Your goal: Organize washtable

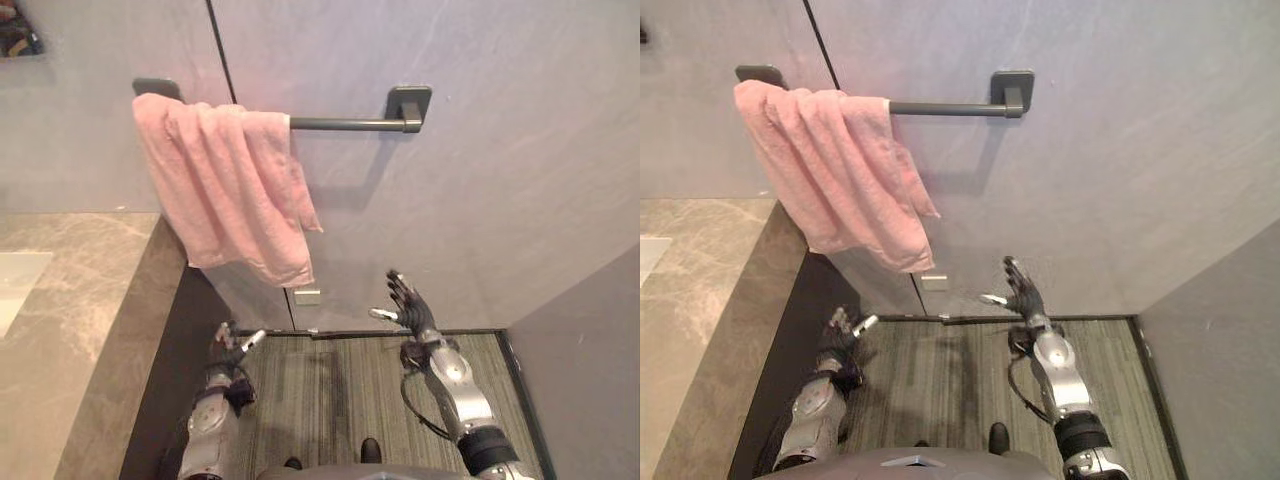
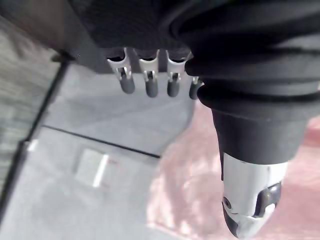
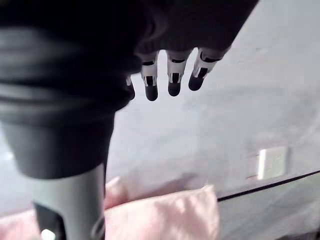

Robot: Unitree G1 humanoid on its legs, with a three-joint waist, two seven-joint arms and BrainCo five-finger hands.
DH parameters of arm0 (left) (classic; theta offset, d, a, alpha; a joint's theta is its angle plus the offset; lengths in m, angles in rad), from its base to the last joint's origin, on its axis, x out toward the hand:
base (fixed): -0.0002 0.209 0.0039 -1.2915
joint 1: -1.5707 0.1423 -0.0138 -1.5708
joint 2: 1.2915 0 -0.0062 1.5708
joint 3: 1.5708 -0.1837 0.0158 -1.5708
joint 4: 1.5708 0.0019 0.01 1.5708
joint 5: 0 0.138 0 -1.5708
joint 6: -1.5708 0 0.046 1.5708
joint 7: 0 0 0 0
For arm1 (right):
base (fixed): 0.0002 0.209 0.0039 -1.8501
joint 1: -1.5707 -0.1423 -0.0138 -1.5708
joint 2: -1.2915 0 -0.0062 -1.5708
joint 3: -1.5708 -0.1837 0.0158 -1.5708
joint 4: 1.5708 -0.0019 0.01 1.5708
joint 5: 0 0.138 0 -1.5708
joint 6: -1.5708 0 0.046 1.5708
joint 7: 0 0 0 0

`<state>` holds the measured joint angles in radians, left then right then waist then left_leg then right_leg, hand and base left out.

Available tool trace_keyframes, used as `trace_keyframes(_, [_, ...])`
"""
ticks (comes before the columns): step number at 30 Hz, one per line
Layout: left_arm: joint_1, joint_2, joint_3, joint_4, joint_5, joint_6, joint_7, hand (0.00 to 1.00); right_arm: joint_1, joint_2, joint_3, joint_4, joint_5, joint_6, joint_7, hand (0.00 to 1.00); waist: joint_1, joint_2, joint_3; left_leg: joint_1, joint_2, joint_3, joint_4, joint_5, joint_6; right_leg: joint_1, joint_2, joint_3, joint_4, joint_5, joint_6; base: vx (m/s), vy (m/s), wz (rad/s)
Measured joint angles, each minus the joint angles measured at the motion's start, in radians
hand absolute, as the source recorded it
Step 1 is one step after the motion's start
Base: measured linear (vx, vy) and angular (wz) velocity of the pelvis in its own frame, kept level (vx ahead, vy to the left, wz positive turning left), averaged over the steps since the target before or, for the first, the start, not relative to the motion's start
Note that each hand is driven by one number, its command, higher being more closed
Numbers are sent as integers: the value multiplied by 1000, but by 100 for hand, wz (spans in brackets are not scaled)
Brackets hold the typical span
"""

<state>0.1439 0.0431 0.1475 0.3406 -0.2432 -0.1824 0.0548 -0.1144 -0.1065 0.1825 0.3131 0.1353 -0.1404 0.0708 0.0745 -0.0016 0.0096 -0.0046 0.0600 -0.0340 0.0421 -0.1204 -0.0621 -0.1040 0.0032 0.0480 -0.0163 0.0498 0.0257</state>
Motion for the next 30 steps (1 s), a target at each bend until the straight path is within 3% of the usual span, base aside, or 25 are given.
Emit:
trace_keyframes(6, [34,-4,16,-152,-14,-11,13,0,-147,-5,16,-10,1,-6,12,0,44,-1,-1,-24,-5,-9,17,0,1,0,-5,-4,-13,23,-1,-63,5,4])
trace_keyframes(14, [53,-1,14,-289,-29,-21,16,0,-365,-63,-22,51,1,-4,-47,0,54,1,0,-60,-7,-46,12,16,-1,-2,-8,-35,-43,51,-6,-54,-21,13])
trace_keyframes(19, [60,-3,-1,-342,-62,-26,12,0,-487,-120,-41,93,2,0,-96,0,76,12,7,-75,-5,-59,10,22,-4,-12,-7,-48,-43,52,-6,-14,-19,9])
trace_keyframes(30, [59,-3,-12,-445,-104,-32,0,0,-715,-128,-32,227,43,20,-116,0,101,13,52,-109,-6,-91,18,34,-8,-28,-8,-72,-44,55,-8,-1,-4,8])
